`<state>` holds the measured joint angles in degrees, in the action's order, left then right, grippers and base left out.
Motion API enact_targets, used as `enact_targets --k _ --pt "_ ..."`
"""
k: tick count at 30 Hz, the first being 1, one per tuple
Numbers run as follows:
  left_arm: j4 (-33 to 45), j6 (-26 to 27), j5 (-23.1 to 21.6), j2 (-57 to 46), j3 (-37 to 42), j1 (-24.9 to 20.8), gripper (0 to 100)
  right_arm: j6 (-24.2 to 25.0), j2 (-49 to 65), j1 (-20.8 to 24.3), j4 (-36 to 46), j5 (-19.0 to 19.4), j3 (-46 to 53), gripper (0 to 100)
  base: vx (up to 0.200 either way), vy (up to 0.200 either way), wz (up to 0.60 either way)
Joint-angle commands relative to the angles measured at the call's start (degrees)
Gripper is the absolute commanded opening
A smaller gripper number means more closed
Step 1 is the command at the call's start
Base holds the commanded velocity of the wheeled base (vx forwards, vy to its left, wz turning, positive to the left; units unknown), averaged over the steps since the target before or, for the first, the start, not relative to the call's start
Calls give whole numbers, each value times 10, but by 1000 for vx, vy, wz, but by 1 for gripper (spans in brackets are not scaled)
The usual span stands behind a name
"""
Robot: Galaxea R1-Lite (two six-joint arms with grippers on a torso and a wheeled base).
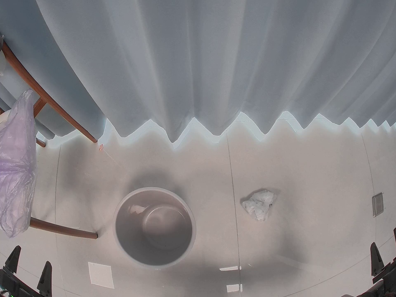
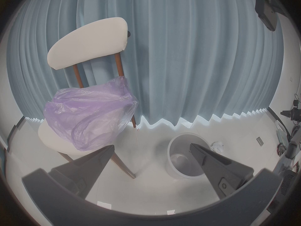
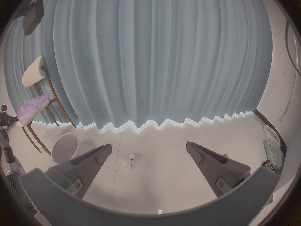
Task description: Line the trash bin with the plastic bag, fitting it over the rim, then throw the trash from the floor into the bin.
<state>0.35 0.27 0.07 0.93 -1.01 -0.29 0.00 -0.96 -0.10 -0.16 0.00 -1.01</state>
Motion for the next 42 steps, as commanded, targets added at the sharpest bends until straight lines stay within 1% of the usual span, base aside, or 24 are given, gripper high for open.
enact_targets --k 1,10,13,14,19,42 --pt "0 0 0 -8 10 0 100 0 10 0 0 0 10 100 0 0 0" --pt "4 3 -1 -7 8 -1 100 0 10 0 0 0 10 100 0 0 0" --pt "6 2 0 8 8 -3 100 0 10 0 0 0 10 100 0 0 0" --pt "5 1 0 29 8 0 100 0 10 0 0 0 10 100 0 0 0" --pt "1 1 0 -9 10 0 100 0 10 0 0 0 10 100 0 0 0" --pt "-4 4 -2 -9 10 1 100 0 10 0 0 0 10 100 0 0 0"
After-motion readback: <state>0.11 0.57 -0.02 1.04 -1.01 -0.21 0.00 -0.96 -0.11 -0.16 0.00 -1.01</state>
